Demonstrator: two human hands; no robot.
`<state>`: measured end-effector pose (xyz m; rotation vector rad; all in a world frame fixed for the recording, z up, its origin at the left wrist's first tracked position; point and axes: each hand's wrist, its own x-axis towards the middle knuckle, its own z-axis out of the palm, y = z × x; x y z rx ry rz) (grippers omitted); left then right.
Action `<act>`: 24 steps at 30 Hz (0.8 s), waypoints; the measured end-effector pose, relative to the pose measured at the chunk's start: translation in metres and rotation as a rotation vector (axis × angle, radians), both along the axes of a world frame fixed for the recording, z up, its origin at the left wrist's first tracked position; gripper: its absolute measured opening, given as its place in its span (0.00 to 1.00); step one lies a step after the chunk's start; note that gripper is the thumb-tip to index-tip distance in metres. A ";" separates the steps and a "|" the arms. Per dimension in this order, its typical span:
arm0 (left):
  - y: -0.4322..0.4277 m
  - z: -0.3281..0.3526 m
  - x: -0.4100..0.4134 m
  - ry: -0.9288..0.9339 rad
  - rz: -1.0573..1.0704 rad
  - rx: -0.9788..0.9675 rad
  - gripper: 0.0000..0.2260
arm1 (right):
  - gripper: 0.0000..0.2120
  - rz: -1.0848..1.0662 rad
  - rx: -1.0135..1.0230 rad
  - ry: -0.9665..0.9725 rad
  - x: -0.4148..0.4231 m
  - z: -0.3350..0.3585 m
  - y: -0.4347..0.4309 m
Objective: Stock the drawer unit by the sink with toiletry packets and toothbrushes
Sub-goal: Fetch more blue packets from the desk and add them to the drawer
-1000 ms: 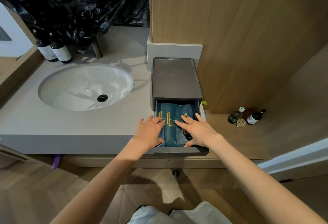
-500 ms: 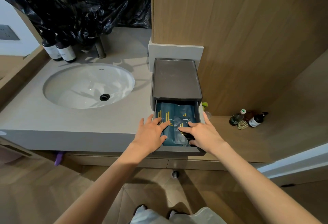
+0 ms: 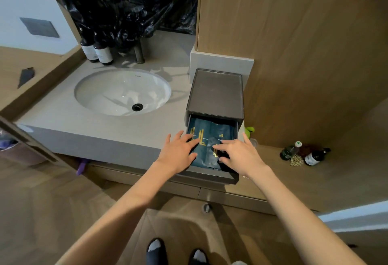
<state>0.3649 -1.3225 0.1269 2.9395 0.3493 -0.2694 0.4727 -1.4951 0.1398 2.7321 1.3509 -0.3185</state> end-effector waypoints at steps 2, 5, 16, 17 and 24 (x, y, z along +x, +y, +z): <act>0.001 0.010 -0.013 -0.160 0.033 -0.026 0.23 | 0.23 -0.025 0.096 0.012 -0.005 0.011 -0.004; 0.009 0.025 -0.042 -0.385 0.105 -0.074 0.22 | 0.22 -0.045 0.328 0.013 -0.023 0.029 -0.004; 0.124 0.053 -0.182 -0.986 0.645 -0.761 0.13 | 0.10 -0.268 1.137 0.544 -0.133 0.063 0.126; 0.142 0.049 -0.200 -0.979 0.664 -0.783 0.13 | 0.09 -0.269 1.125 0.576 -0.145 0.058 0.146; 0.269 0.013 -0.327 -0.762 0.809 -0.834 0.20 | 0.08 -0.300 0.948 0.721 -0.245 0.019 0.283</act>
